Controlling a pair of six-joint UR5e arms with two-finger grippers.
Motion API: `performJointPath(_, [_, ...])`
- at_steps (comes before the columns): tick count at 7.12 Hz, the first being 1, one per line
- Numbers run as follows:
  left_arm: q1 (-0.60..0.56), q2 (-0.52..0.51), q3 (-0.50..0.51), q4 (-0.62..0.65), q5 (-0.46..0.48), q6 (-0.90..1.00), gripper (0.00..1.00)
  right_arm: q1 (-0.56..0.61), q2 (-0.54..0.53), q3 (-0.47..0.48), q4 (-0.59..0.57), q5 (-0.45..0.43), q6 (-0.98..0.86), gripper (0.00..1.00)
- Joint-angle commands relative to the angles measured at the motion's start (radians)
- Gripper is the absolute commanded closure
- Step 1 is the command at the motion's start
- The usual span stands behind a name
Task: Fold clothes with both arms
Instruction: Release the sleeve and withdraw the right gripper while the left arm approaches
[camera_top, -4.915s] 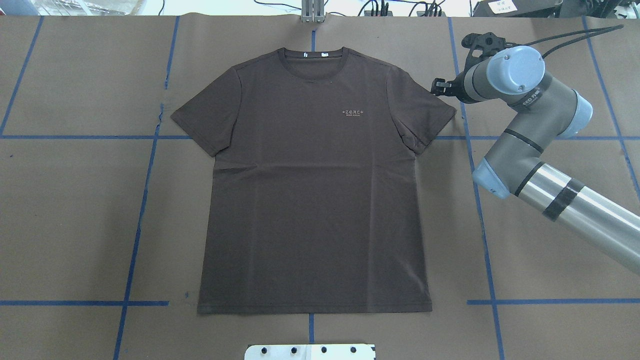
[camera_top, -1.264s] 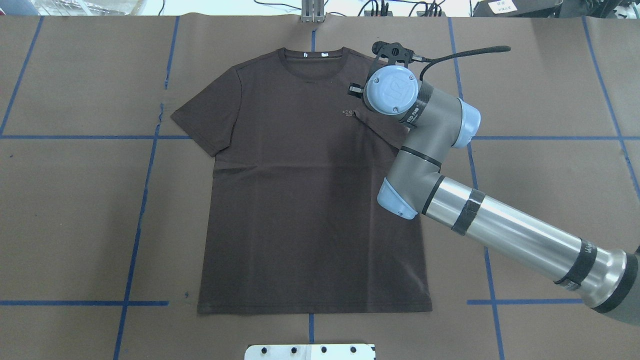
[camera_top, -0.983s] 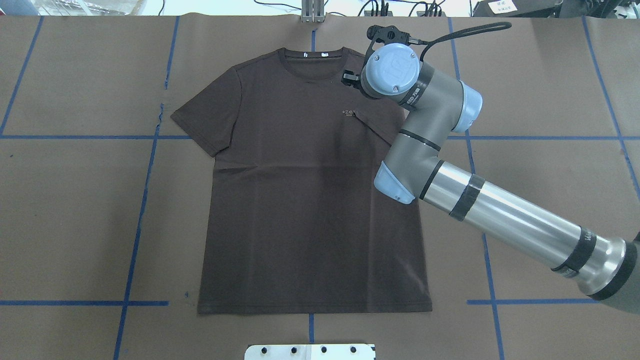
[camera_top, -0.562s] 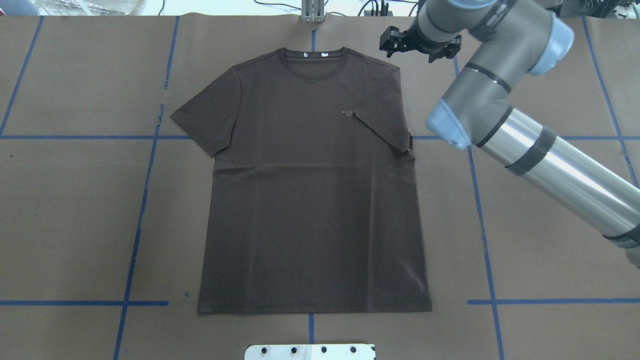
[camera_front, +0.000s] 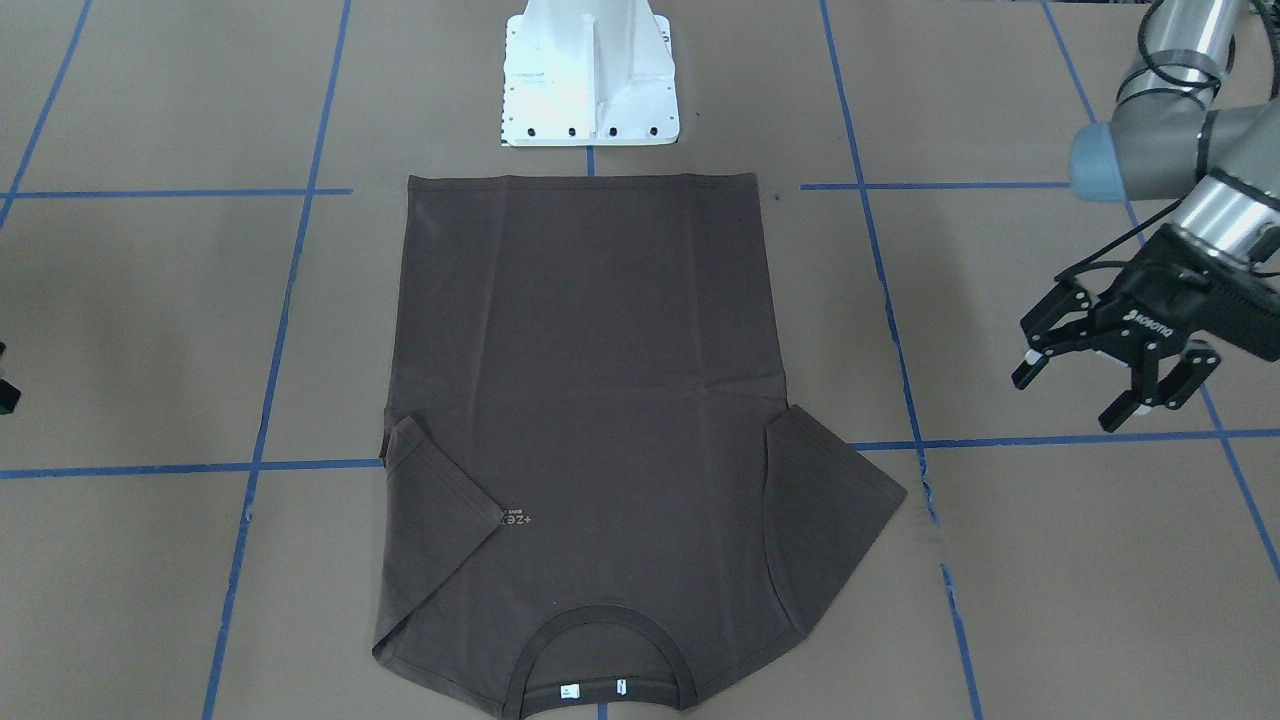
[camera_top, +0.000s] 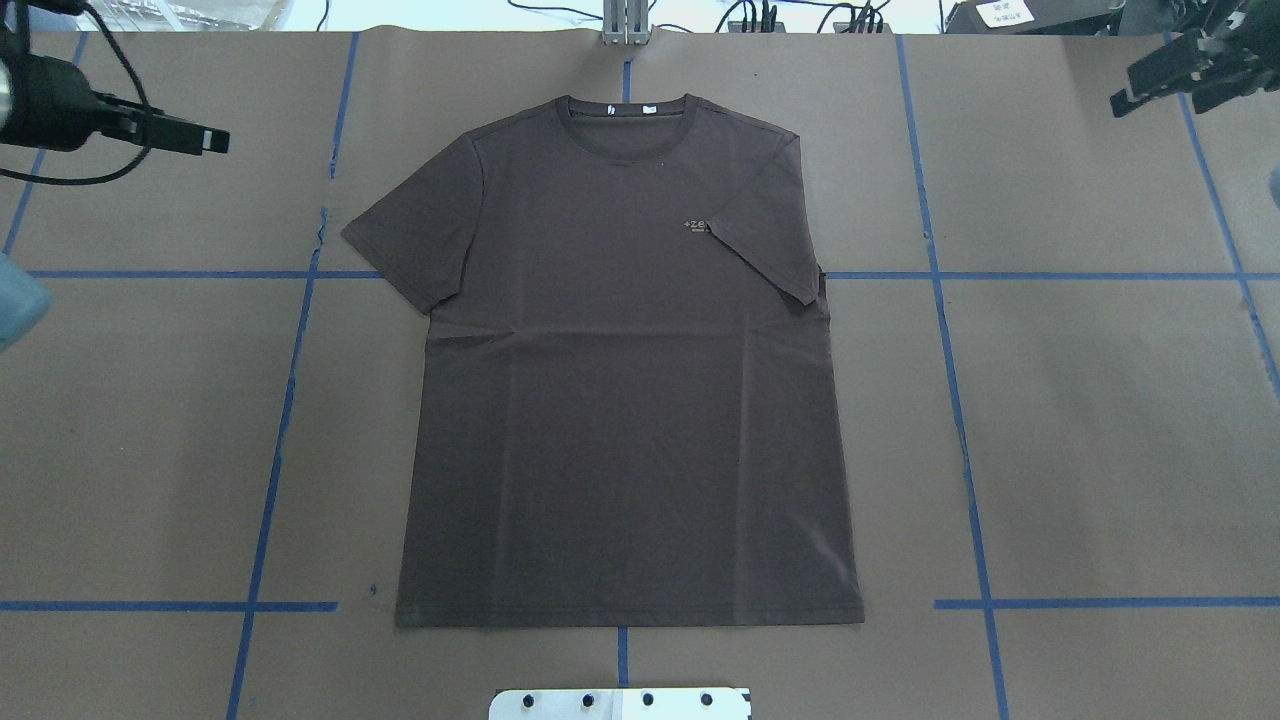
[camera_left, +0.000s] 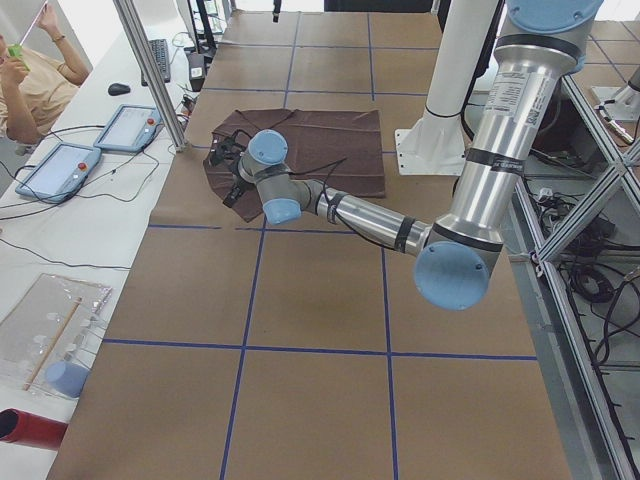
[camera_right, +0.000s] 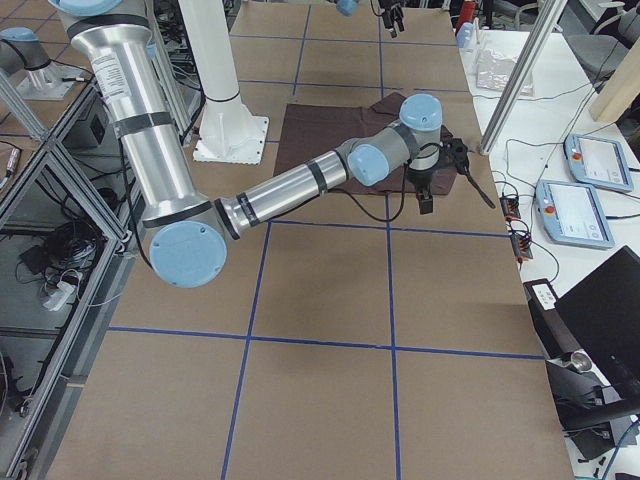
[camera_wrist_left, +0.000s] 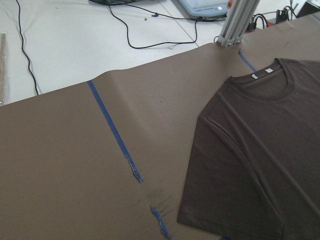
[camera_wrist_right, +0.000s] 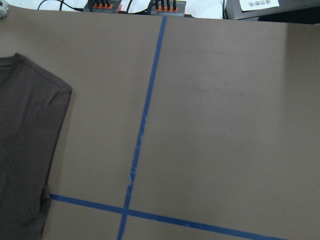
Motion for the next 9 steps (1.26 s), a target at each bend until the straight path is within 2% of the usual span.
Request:
performJointPath(1, [0.127,-0.089,0.122,0.0,0.256,-0.184,0.17,0.035,-0.084,0.045,0.0,0.001,-0.058,0.0])
performJointPath(2, [0.152,-0.123,0.195,0.0,0.302,-0.206,0.23,0.035,-0.087,0.045,0.0,0.0,-0.057,0.0])
performJointPath(4, [0.213,-0.131,0.248,0.002,0.419,-0.233,0.23,0.035,-0.09,0.044,0.0,-0.003,-0.056,0.0])
performJointPath(5, [0.24,-0.134,0.271,-0.001,0.433,-0.235,0.38,0.035,-0.092,0.044,0.002,-0.003,-0.056,0.0])
performJointPath(7, [0.26,-0.166,0.322,0.0,0.435,-0.243,0.4,0.035,-0.09,0.044,0.002,-0.005,-0.056,0.0])
performJointPath(9, [0.29,-0.168,0.325,-0.002,0.435,-0.264,0.41,0.035,-0.09,0.041,0.0,-0.005,-0.056,0.0])
